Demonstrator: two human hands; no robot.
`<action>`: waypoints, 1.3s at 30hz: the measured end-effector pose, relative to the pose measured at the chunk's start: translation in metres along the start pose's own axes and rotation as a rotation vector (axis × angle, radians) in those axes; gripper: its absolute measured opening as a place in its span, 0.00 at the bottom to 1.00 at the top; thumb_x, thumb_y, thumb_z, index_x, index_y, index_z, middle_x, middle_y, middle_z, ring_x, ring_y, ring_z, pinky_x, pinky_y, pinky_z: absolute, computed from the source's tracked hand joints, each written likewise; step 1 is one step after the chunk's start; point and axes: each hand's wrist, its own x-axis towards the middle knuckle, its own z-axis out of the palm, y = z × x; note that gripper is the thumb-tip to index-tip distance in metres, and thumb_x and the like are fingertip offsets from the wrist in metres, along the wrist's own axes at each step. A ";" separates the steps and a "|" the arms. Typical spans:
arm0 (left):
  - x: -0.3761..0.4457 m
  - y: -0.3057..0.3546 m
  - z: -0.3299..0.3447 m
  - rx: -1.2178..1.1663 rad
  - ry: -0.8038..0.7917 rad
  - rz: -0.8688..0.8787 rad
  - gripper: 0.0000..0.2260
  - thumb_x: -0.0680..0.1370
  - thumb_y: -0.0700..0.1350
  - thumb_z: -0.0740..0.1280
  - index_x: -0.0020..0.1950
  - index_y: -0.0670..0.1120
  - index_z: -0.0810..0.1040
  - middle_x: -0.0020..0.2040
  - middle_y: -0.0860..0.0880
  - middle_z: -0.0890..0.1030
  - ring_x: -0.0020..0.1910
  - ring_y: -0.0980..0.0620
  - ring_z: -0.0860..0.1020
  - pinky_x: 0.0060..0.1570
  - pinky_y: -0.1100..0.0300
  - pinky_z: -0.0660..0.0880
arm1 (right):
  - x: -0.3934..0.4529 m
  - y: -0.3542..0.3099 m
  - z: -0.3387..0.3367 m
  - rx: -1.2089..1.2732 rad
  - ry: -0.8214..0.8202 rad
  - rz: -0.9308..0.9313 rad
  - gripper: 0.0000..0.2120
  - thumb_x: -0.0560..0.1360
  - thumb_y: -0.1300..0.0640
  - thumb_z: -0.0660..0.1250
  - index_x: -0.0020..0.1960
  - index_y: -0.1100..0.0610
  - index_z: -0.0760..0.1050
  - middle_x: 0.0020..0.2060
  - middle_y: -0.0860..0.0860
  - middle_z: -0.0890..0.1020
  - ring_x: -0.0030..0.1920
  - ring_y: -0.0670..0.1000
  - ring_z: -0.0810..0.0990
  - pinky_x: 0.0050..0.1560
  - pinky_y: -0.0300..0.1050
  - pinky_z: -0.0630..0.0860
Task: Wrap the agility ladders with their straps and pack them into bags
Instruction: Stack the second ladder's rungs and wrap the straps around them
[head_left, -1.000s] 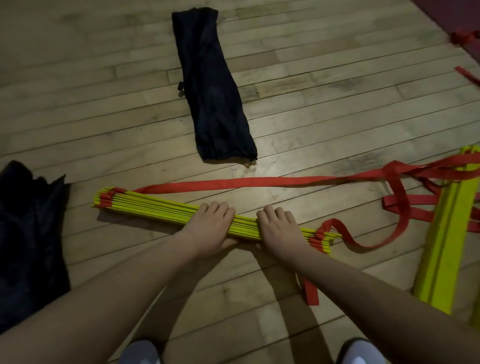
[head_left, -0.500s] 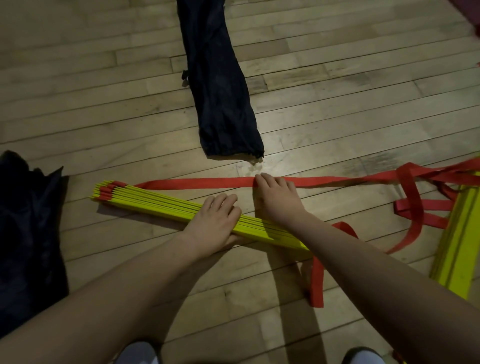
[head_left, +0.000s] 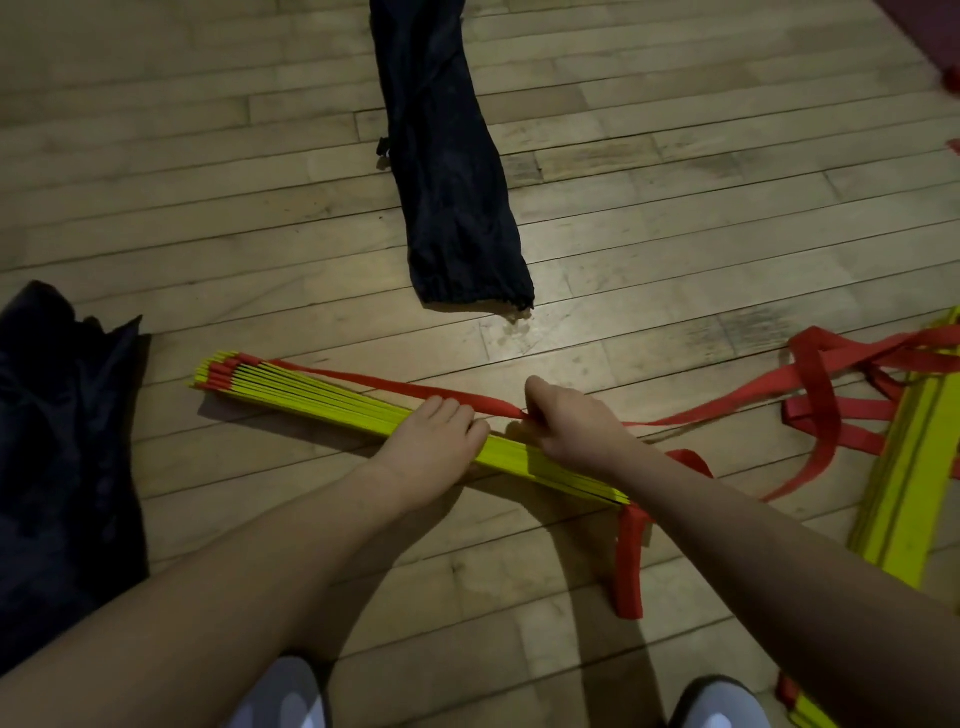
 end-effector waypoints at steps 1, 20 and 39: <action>0.000 0.000 -0.002 0.019 0.012 -0.005 0.17 0.61 0.50 0.79 0.43 0.44 0.80 0.39 0.45 0.78 0.38 0.45 0.77 0.42 0.53 0.74 | -0.004 -0.001 0.002 0.005 0.024 -0.026 0.10 0.79 0.51 0.63 0.49 0.55 0.64 0.41 0.50 0.73 0.44 0.57 0.76 0.39 0.46 0.68; -0.013 -0.006 -0.005 0.014 0.015 0.047 0.29 0.65 0.43 0.75 0.62 0.47 0.69 0.54 0.42 0.78 0.56 0.40 0.73 0.61 0.46 0.63 | -0.045 0.019 0.013 -0.155 0.029 -0.084 0.07 0.75 0.60 0.64 0.52 0.54 0.70 0.46 0.51 0.76 0.45 0.55 0.75 0.36 0.46 0.63; 0.037 0.056 -0.027 0.007 -0.308 0.130 0.15 0.79 0.44 0.59 0.65 0.43 0.64 0.62 0.42 0.70 0.60 0.41 0.70 0.54 0.51 0.68 | -0.086 0.048 0.025 -0.357 -0.019 -0.057 0.27 0.72 0.41 0.64 0.64 0.56 0.68 0.58 0.54 0.73 0.59 0.57 0.72 0.59 0.51 0.67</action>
